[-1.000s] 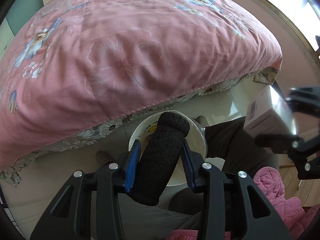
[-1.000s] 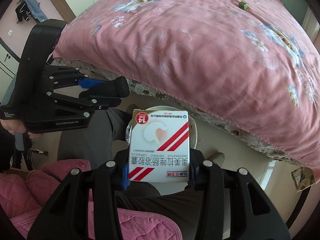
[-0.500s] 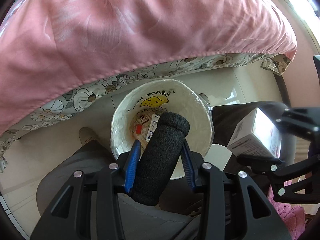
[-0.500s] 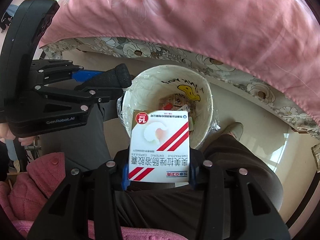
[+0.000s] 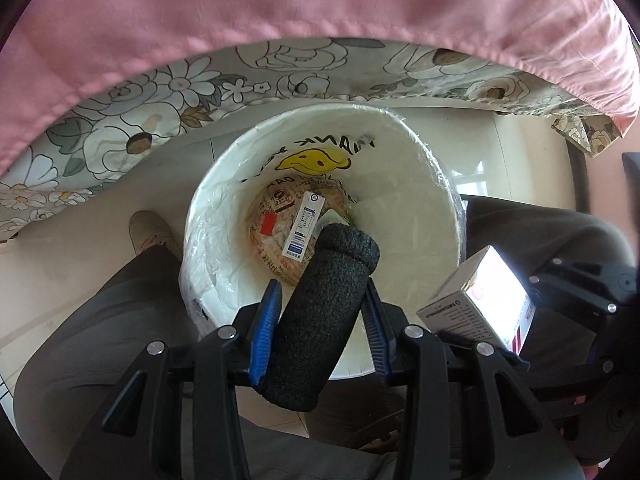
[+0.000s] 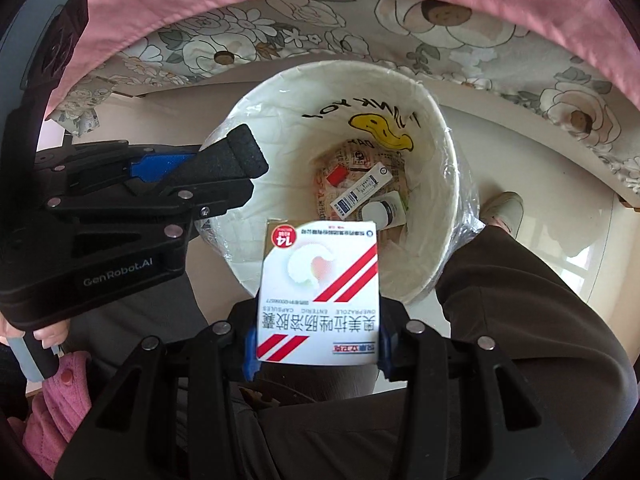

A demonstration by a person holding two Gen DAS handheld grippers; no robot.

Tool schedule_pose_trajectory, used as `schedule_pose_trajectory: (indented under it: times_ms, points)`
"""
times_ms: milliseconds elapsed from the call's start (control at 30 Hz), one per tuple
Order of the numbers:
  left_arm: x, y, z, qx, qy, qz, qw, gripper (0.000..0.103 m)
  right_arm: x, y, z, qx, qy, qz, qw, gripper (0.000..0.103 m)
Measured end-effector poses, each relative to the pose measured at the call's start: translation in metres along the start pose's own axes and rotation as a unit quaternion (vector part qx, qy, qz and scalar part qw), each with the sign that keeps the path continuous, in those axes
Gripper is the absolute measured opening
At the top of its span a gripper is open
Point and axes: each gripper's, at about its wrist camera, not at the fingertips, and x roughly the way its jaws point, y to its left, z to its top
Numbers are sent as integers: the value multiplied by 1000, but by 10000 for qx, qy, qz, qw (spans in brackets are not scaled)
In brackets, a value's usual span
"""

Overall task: Collect trash
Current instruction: 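Carry the foam tube and medicine box with both tools to the trash bin, then open both tools over the bin, dropping the foam tube and medicine box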

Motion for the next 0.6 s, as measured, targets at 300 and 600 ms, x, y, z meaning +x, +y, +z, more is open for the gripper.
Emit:
schedule_pose_trajectory:
  times_ms: [300, 600]
  points:
    - [40, 8, 19, -400, 224, -258, 9986, 43, 45, -12, 22, 307, 226, -143, 9992, 45]
    - [75, 23, 32, -895, 410, -561, 9936, 43, 81, -20, 37, 378, 411, -433, 9975, 45]
